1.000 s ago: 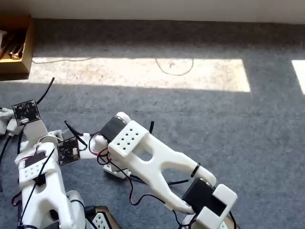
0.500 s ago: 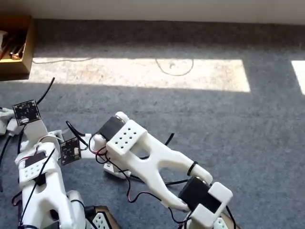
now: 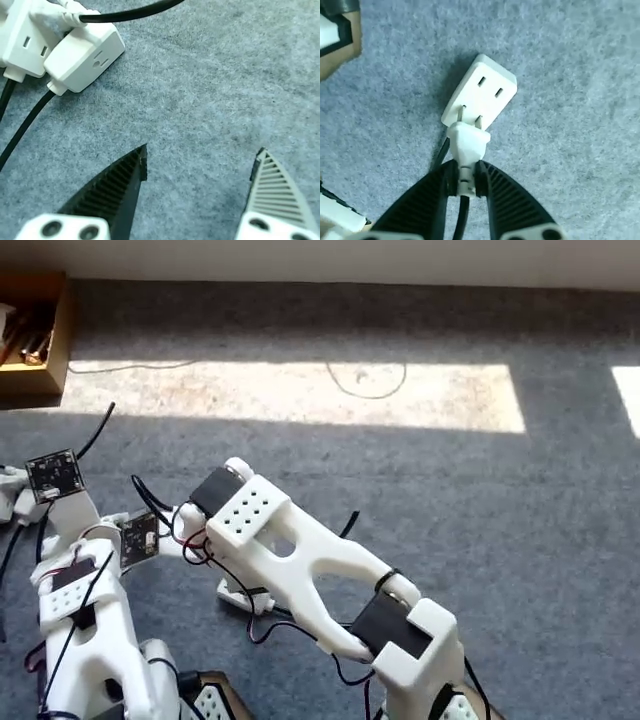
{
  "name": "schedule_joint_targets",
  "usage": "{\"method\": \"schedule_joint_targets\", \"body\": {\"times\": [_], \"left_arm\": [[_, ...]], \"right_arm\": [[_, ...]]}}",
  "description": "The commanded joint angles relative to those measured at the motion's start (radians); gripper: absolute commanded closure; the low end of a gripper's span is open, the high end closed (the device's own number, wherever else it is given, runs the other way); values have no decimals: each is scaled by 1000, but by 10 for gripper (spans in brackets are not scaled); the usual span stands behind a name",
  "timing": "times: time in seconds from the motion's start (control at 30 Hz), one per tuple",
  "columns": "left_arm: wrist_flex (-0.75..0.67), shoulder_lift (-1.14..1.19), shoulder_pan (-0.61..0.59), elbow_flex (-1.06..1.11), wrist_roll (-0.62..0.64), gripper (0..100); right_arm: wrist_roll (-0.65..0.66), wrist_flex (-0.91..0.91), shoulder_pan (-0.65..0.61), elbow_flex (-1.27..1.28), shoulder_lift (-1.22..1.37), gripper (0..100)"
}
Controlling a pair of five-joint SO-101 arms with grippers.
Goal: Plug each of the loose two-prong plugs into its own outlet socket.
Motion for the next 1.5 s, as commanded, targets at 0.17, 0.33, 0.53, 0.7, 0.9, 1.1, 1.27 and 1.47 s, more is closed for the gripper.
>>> {"method": "schedule_joint_targets", "body": {"times": [0.17, 0.33, 0.53, 0.7, 0.9, 1.1, 1.27, 1.47], "left_arm": [[-15, -8, 15, -2, -9, 663], [-15, -8, 15, -2, -9, 663], [-15, -8, 15, -2, -9, 663], [-15, -8, 15, -2, -9, 663], [-15, -5, 15, -2, -9, 663], [-15, -5, 15, -2, -9, 663], [-15, -4, 15, -2, -9, 663], [-15, -4, 15, -2, -9, 663]], "right_arm": [[-164, 24, -10, -168, 110, 991], [-161, 76, -21, -191, 163, 991], [-144, 182, -18, -306, 248, 991], [-170, 151, -45, -346, 323, 991], [-204, 111, -36, -361, 389, 991], [-207, 116, -27, -355, 386, 991], [-239, 116, -19, -354, 386, 991], [-241, 116, -18, -323, 306, 991]]}}
